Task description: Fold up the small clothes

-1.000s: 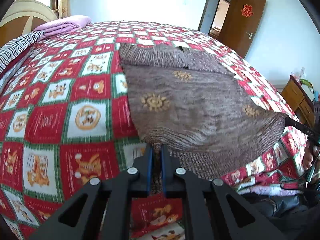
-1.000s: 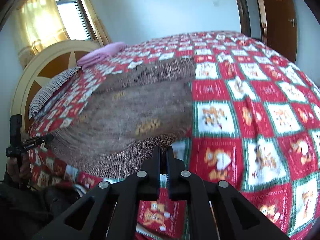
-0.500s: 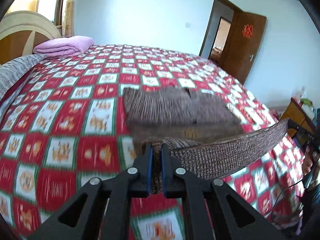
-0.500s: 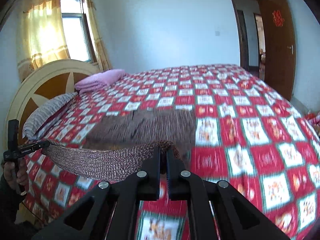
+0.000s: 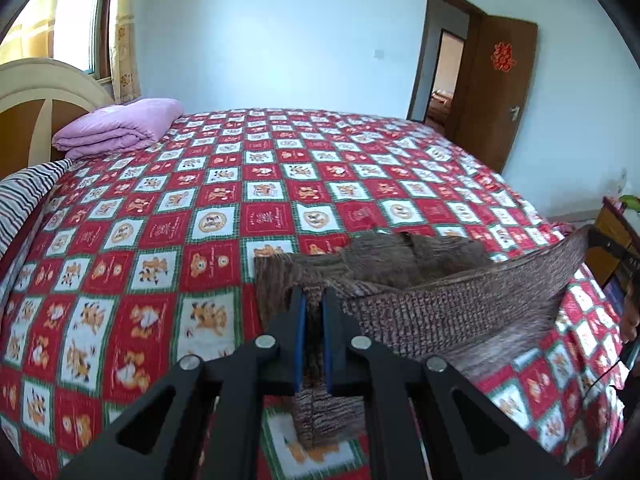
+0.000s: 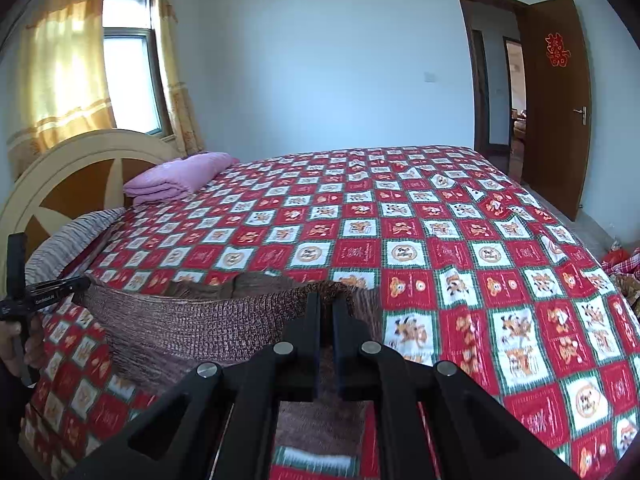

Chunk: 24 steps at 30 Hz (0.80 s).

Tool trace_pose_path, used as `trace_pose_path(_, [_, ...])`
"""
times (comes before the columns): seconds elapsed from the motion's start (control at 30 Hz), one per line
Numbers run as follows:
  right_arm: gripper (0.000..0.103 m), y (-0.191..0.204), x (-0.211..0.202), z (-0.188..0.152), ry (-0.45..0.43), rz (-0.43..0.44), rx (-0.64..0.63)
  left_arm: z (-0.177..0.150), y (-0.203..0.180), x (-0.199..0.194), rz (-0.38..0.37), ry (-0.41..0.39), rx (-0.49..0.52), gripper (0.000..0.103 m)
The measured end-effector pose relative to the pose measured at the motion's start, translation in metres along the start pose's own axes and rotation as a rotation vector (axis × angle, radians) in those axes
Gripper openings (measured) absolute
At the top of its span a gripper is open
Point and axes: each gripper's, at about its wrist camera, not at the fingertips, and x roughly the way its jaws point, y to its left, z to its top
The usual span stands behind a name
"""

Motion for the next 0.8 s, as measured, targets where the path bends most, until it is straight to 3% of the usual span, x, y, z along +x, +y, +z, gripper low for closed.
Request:
trace_pose_path(0.23, [0.004, -0.014, 0.076, 0.004, 0.085, -0.033, 0.044, 0.018, 0.007, 0.067, 0.045, 0.072, 0.009, 0.008])
trace_pose_path(0.5, [0.004, -0.022, 0.185, -0.008, 0.239, -0.064, 0.048, 0.007, 0.023, 0.164, 0.091, 0.238, -0.018, 0.008])
trace_pose_path(0.57, [0.005, -0.029, 0.214, -0.019, 0.293, -0.093, 0.054, -0.001, 0.023, 0.181, 0.155, 0.267, -0.003, 0.018])
trace_pose_path(0.6, [0.007, -0.032, 0.227, -0.024, 0.325, -0.108, 0.051, -0.002, 0.023, 0.182, 0.184, 0.254, 0.0, 0.022])
trace_pose_path(0.67, [0.035, -0.031, 0.229, -0.031, 0.345, -0.145, 0.029, -0.003, 0.023, 0.172, 0.196, 0.247, 0.013, 0.045])
trace_pose_path(0.7, [0.06, -0.028, 0.221, -0.033, 0.327, -0.148, 0.01, -0.005, 0.023, 0.164, 0.213, 0.234, 0.025, 0.054])
trace_pose_path(0.73, [0.066, -0.025, 0.215, -0.033, 0.313, -0.138, -0.005, -0.007, 0.024, 0.154, 0.217, 0.219, 0.039, 0.068])
trace_pose_path(0.8, [0.066, -0.013, 0.201, -0.035, 0.305, -0.099, -0.055, -0.014, 0.025, 0.136, 0.187, 0.19, 0.067, 0.073])
